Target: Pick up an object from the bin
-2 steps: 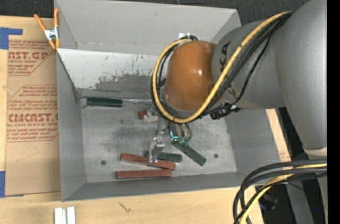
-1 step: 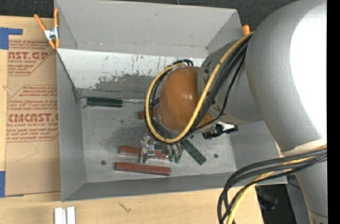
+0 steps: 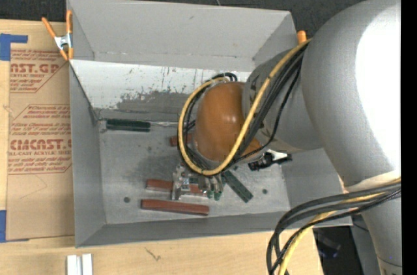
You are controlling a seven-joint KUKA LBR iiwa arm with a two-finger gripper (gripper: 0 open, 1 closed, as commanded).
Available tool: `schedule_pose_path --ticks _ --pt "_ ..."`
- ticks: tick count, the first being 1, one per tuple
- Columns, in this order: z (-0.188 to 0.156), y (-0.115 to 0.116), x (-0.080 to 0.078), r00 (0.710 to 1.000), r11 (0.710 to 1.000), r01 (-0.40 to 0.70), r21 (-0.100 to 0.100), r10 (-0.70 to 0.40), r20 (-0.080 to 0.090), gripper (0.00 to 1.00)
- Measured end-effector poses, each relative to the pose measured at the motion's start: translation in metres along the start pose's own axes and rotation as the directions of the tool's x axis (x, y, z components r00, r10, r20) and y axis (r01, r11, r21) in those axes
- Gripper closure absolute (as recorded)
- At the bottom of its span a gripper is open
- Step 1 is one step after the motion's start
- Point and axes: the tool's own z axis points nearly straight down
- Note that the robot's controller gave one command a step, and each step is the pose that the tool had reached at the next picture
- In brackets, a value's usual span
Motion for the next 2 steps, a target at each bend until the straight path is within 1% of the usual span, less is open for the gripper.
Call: schedule_pose_path --ticks 1,2 --pt "-0.026 -0.003 0.006 0.999 1.000 -0.026 0.007 0.027 -0.027 1.00" --pt "-0.134 0.013 0.008 0.999 1.000 -0.025 0.007 0.025 -0.024 1.00"
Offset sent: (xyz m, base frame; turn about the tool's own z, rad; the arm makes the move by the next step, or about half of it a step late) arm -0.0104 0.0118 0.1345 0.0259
